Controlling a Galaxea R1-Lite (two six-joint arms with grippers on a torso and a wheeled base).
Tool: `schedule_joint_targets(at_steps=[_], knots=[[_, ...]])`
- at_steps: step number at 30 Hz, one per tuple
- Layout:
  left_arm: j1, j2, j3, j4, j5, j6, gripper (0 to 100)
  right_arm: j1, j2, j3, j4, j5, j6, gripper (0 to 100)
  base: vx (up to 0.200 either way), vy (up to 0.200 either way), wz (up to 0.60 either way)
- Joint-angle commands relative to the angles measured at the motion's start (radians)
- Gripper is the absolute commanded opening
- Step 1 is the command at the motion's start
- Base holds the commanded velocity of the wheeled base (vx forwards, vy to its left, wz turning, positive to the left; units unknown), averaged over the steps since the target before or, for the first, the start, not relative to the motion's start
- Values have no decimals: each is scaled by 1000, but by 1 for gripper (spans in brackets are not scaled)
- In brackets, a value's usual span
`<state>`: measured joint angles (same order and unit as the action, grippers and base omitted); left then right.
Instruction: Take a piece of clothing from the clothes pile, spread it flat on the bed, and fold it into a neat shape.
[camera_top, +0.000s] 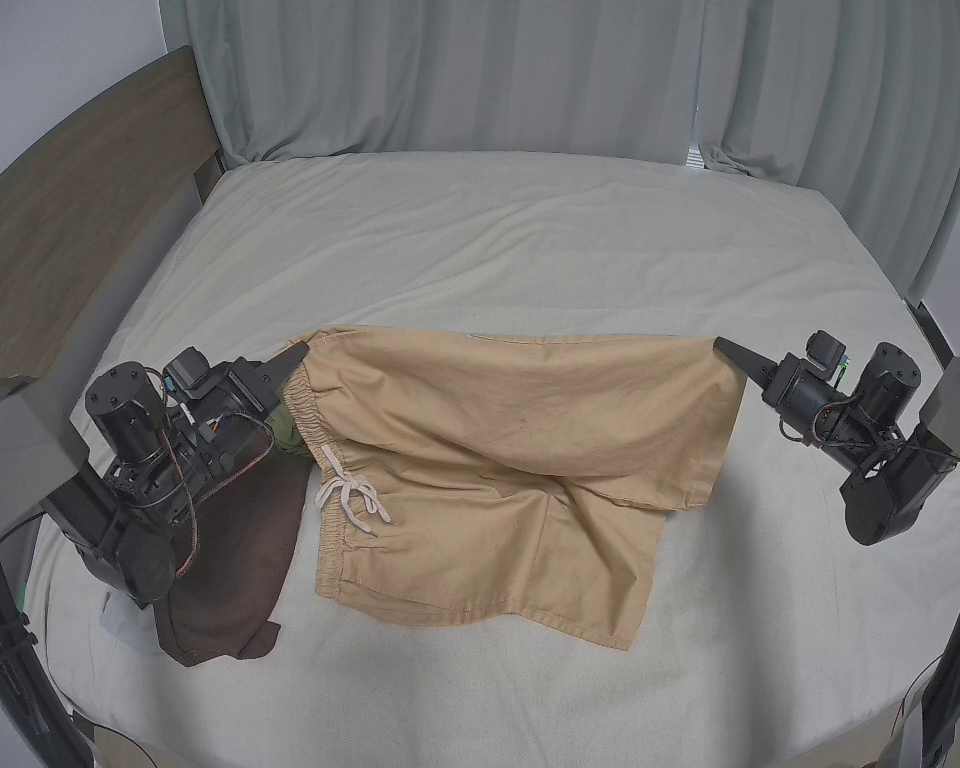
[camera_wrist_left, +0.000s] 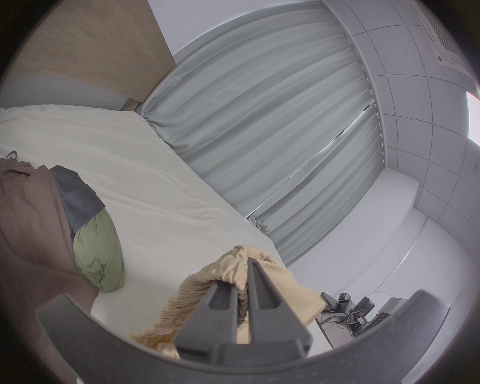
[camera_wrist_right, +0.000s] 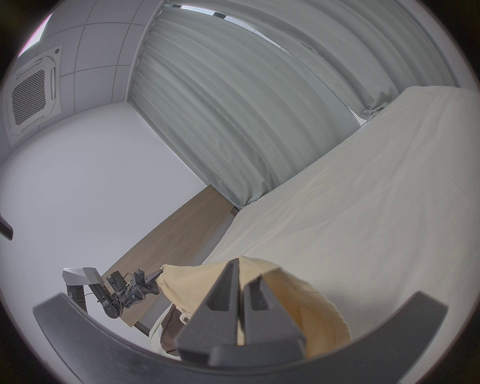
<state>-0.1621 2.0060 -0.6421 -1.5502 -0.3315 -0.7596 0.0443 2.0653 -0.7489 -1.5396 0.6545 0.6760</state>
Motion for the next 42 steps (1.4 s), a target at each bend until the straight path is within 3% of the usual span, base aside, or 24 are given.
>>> schedule_joint_targets(at_steps=[1, 9, 15, 27, 42], knots=[[1, 42, -34, -1, 0, -1, 0, 0, 50, -40, 1, -1, 1, 0, 0, 0, 0], [1, 125, -111, -1, 3, 2, 0, -4, 124, -129, -1, 1, 13, 0, 0, 0, 0], [6, 181, -191, 1, 6, -12, 0, -6, 162, -204, -1, -1, 70, 0, 0, 0, 0], [16, 293, -309, -1, 9, -12, 0, -35, 303, -360, 1, -1, 71, 0, 0, 0, 0], [16, 375, -421, -1, 19, -46, 0, -35, 377, -435, 3, -1, 71, 0, 0, 0, 0]])
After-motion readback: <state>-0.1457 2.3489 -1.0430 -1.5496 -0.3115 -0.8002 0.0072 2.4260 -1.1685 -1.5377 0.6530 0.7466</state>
